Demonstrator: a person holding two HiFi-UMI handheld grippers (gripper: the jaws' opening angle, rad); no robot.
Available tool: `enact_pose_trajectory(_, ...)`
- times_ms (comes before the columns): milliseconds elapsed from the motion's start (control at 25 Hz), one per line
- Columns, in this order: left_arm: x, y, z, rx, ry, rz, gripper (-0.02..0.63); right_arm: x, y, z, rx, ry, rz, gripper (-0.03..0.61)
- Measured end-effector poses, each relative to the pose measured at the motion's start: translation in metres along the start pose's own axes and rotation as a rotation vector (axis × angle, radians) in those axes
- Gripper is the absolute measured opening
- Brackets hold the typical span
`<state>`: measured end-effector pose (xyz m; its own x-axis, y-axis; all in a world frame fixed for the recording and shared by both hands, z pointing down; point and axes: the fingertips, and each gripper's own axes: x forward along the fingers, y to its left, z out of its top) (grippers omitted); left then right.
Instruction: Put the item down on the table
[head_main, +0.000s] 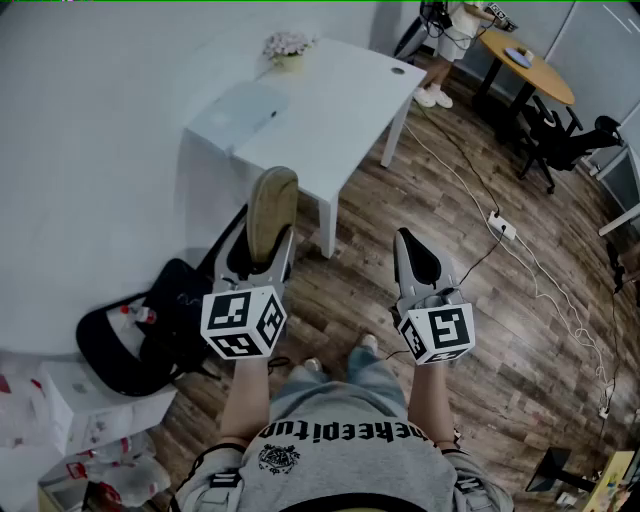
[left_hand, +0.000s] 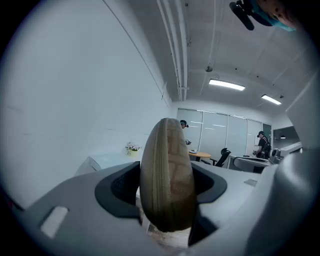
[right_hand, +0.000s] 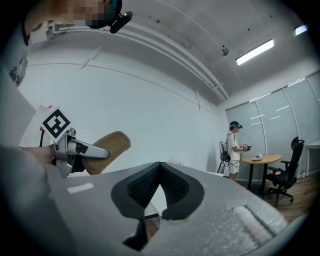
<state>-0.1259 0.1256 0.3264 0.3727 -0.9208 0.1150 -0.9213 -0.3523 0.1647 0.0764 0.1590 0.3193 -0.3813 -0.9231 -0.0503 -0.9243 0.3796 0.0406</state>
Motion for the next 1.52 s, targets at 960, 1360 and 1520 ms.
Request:
enact_pose_trajectory(960, 0.035, -0.014, -0.002, -0.017, -0.011, 0.046, 0.296, 0.028, -0.034, -0.003, 0.007, -0.019, 0.075, 0.000)
enact_pose_trajectory(1360, 0.069, -0.031, 0.003, -0.018, -0.031, 0.091, 0.296, 0.051, -0.074, -0.001, -0.009, -0.022, 0.130, 0.000)
enact_pose_trajectory(1520, 0.080, -0.042, 0.006, -0.020, -0.046, 0.115, 0.296, 0.056, -0.090, 0.000, -0.009, -0.027, 0.157, 0.000)
